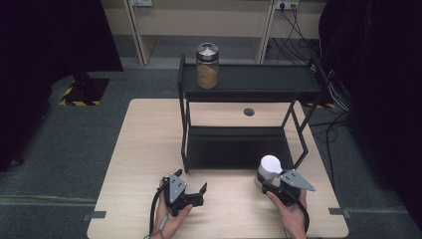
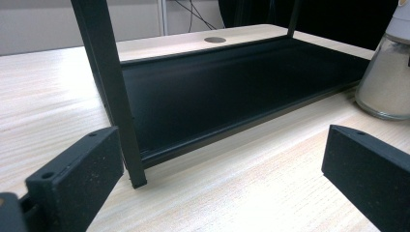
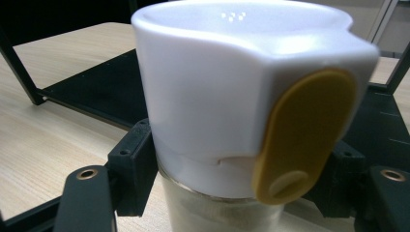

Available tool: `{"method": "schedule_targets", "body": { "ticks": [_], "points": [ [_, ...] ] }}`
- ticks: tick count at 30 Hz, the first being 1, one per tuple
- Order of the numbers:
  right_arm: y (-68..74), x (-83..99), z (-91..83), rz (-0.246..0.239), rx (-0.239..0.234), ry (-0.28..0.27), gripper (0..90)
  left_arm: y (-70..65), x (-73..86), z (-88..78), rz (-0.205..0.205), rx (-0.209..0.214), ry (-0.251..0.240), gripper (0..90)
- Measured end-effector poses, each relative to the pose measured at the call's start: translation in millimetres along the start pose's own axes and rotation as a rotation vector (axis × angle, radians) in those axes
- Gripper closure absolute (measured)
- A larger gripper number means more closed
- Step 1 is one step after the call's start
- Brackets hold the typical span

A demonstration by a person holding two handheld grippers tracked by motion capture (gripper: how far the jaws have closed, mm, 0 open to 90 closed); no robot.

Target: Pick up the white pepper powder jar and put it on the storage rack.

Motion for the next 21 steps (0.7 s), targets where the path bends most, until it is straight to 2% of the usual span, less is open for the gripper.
{"method": "schedule_targets", "body": {
  "ticks": [6,16,21],
  "points": [
    [5.6,-1.3,-3.9,-0.009,0.034,-0.014,30.4,-0.3,0.2,0.0,0.0,-0.001,-0.002,0.2],
    [12.3,-16.8,-21.8,-0.025,0.046,-0.152,30.5,-0.8,0.4,0.0,0.0,-0.004,-0.002,0.2],
    [14.0,-28.8,-28.1,-0.03,0.06,-0.203,30.5,-0.9,0.6,-0.1,0.0,-0.005,-0.004,0.2]
  ]
}}
Point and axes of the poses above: each handheld gripper's, and its own axes: z roughly forward along the jaws, x roughly out of its underside, y roughly to its left, the point moved 2 cm from there along z, roughly forward along the jaws, and after that the axes turned 6 degrees about y, right-handed, at the moved point
